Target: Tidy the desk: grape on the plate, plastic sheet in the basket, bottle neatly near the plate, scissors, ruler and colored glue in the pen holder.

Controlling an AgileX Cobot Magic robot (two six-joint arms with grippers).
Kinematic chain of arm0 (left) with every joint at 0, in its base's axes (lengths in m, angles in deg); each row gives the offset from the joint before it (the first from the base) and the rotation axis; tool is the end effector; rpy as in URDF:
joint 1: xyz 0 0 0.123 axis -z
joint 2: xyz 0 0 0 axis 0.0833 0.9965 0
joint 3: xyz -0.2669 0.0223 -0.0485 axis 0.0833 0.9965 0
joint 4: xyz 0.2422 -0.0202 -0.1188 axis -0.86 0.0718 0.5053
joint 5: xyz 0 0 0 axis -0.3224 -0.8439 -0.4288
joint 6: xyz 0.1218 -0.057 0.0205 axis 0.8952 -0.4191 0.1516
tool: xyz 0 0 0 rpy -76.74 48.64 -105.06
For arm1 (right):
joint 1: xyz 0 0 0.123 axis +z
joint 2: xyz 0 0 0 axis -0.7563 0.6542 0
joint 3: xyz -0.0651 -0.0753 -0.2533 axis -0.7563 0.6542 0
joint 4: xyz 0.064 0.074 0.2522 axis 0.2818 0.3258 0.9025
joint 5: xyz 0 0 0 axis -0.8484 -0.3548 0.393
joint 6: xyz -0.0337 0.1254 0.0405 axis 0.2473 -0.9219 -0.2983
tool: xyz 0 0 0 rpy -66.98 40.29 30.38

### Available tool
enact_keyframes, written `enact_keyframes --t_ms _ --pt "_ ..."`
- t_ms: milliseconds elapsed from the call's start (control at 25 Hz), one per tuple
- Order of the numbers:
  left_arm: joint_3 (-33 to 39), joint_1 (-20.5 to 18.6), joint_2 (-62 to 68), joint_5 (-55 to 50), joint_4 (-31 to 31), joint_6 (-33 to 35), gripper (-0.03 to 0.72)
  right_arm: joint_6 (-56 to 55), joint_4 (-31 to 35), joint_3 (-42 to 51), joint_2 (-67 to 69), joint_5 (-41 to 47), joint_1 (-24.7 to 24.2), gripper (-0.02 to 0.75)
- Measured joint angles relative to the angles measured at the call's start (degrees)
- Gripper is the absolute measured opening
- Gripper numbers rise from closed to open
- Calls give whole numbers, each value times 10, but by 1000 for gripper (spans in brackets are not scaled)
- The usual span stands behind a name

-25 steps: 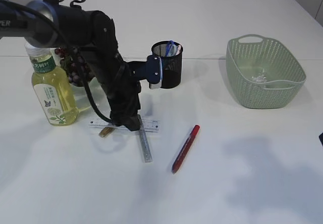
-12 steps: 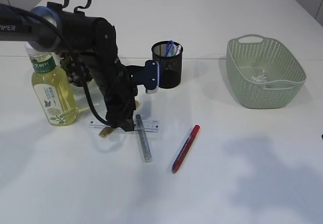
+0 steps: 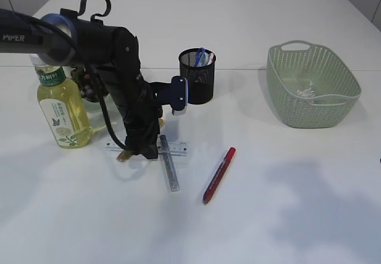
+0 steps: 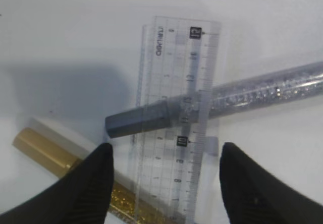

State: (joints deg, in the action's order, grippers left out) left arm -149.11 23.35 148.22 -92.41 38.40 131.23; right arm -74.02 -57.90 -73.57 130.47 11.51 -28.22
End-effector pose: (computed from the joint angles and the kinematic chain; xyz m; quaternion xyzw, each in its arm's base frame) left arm 0.4119 -0.2376 0.0581 0.6899 0.7140 -0.0257 0.1166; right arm 0.1768 0.0866 0.2979 -0.1503 0.9602 0.1127 0.2065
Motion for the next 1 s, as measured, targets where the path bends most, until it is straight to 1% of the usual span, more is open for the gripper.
enact_keyframes --t_ms 600,720,880,920,1000 --pt "0 0 12 1 0 0 477 1 0 0 0 0 0 489" --pt "0 0 12 1 0 0 422 1 0 0 0 0 0 489" --pt "0 0 12 1 0 0 302 1 0 0 0 0 0 489" --pt "0 0 12 1 0 0 286 1 0 0 0 0 0 489" --pt "0 0 12 1 0 0 280 1 0 0 0 0 0 489"
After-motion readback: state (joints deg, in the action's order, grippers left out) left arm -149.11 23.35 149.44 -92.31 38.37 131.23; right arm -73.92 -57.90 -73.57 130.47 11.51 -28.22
